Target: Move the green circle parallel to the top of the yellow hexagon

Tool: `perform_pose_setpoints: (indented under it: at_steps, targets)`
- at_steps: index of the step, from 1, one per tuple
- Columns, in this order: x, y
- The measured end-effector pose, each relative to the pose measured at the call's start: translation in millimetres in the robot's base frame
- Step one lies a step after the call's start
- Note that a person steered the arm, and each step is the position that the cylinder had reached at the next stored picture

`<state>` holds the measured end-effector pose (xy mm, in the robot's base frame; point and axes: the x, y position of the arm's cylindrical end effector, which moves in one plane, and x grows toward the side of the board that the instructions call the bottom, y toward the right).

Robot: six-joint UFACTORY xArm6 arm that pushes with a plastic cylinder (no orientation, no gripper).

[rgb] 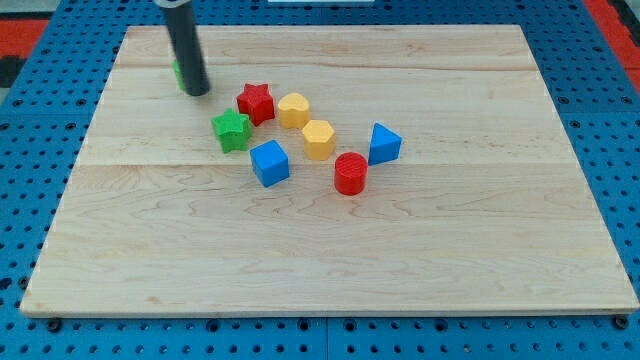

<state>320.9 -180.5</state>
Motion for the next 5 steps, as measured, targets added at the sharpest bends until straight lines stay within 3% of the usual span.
perform_pose_setpoints:
  at_steps: [2,4,5]
  targets:
    - [-26,-1]
    - [-51,-89]
    - [-73,-56]
